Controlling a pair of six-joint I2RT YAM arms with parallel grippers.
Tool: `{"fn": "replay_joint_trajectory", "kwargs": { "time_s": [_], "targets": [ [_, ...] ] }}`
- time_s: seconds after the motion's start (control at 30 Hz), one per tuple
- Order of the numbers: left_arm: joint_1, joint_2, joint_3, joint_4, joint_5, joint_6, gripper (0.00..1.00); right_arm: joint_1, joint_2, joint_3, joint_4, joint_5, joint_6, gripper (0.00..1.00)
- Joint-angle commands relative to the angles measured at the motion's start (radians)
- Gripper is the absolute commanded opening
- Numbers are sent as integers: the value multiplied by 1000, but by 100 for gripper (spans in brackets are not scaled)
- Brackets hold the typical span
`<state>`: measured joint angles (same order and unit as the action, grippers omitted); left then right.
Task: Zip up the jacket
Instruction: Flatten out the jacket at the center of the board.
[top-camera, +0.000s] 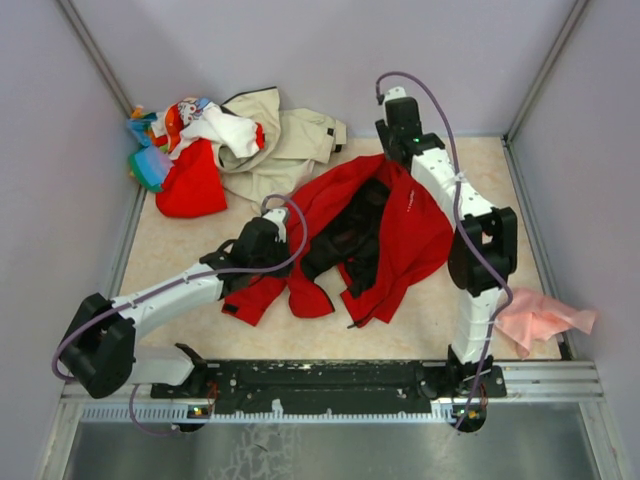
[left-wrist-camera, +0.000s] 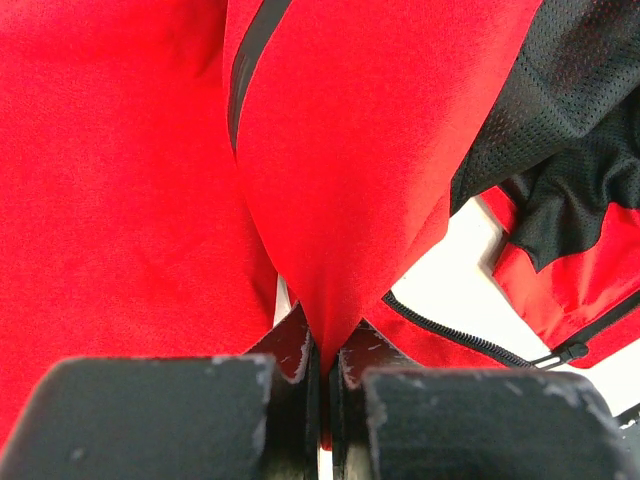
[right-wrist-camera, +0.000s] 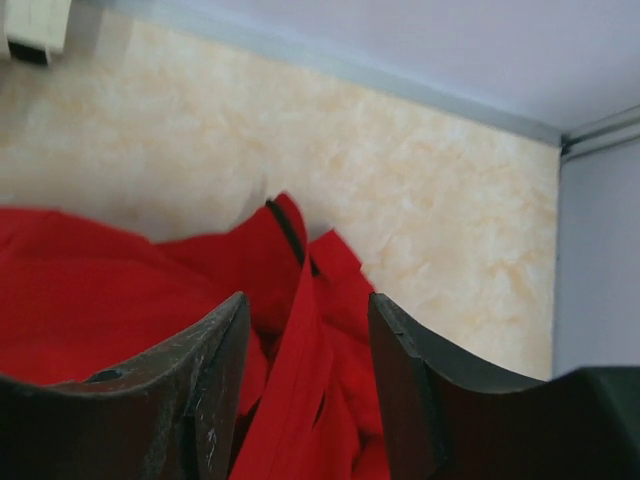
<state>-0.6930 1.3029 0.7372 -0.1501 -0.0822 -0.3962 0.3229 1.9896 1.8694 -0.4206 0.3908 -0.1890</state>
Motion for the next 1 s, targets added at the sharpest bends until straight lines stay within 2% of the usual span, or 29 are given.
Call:
{"fn": "replay_joint_trajectory", "kwargs": {
  "time_s": [0.0, 0.17, 0.67, 0.97],
  "targets": [
    [5, -24, -12, -10, -9, -5, 0, -4, -125, -101, -81, -103, 37, 52],
    [5, -24, -13, -3, 2, -6, 0, -4, -214, -211, -111, -208, 54, 58],
    [4, -29, -22, -10, -5, -9, 1, -5, -287, -327, -99, -367, 75, 60],
    [5, -23, -22, -16, -8, -10, 1, -5, -209, -318, -75, -353, 77, 57]
  ]
}}
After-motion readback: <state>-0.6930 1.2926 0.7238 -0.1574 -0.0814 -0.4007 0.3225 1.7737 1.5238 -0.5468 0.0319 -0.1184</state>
